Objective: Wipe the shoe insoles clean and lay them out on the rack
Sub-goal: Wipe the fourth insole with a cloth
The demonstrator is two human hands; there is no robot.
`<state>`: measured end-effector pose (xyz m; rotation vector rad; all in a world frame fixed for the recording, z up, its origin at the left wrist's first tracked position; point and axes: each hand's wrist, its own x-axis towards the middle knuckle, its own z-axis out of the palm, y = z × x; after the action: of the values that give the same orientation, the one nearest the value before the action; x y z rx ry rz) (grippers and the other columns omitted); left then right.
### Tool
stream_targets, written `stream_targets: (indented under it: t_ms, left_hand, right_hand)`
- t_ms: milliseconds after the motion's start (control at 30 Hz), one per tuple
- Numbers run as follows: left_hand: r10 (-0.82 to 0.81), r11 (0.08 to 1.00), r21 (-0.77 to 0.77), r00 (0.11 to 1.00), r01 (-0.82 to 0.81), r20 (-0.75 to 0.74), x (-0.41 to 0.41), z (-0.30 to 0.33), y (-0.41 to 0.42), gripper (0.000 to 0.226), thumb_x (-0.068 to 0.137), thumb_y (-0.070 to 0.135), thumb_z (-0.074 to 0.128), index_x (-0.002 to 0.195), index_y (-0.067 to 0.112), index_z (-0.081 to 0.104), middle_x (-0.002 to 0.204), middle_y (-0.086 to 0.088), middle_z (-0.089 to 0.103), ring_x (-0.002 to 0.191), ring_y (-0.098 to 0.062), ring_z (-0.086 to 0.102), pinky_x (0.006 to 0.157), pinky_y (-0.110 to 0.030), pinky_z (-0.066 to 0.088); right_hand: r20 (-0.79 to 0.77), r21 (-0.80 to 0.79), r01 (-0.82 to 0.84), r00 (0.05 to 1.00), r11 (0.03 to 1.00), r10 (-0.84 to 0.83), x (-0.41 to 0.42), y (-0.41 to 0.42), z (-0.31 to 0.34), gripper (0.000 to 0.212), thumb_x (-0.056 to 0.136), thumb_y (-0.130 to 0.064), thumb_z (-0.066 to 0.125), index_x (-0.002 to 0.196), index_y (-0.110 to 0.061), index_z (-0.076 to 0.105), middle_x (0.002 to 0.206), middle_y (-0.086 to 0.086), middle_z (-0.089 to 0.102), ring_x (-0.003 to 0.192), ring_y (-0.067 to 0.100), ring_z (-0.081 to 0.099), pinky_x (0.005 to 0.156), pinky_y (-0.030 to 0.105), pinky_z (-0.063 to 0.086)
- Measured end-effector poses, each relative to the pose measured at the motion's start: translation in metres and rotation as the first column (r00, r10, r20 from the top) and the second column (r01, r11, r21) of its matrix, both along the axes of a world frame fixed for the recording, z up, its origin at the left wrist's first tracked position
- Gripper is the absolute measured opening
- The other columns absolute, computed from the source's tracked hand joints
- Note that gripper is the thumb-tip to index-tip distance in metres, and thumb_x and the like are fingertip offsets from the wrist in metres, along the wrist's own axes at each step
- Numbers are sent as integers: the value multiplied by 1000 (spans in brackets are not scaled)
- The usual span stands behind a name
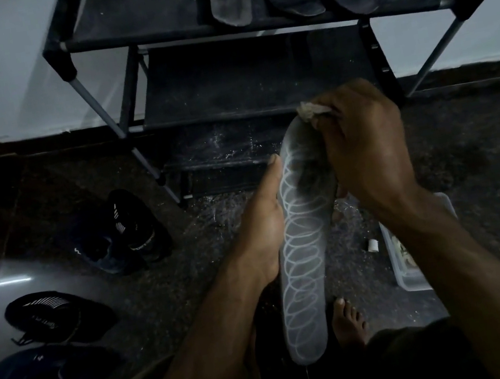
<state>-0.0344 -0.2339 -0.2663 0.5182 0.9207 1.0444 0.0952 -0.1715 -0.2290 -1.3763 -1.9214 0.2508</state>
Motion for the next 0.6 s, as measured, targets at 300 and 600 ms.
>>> stream_targets:
  t_ms: [300, 600]
  left_hand:
    - [-37, 998, -36, 994, 41, 102, -4, -2, 0, 49, 95, 56, 42, 110, 20, 72, 114, -9, 67, 108, -26, 58, 103, -48, 39]
    - [43, 996, -87, 989, -31, 141, -6, 5, 3, 49, 97, 52, 42, 110, 12, 68, 107, -12, 68, 105, -25, 61, 101, -42, 43]
  right_hand:
    - [27, 36, -91, 996, 995, 90, -10, -6, 4, 16, 94, -14, 59, 101, -4, 71, 95, 11, 68, 84, 19, 61, 73, 26, 48]
    - [10, 30, -199, 980, 980, 199, -28, -17, 1, 13, 91, -11, 64, 101, -9, 72, 97, 5, 70, 89, 14, 63, 81, 22, 49]
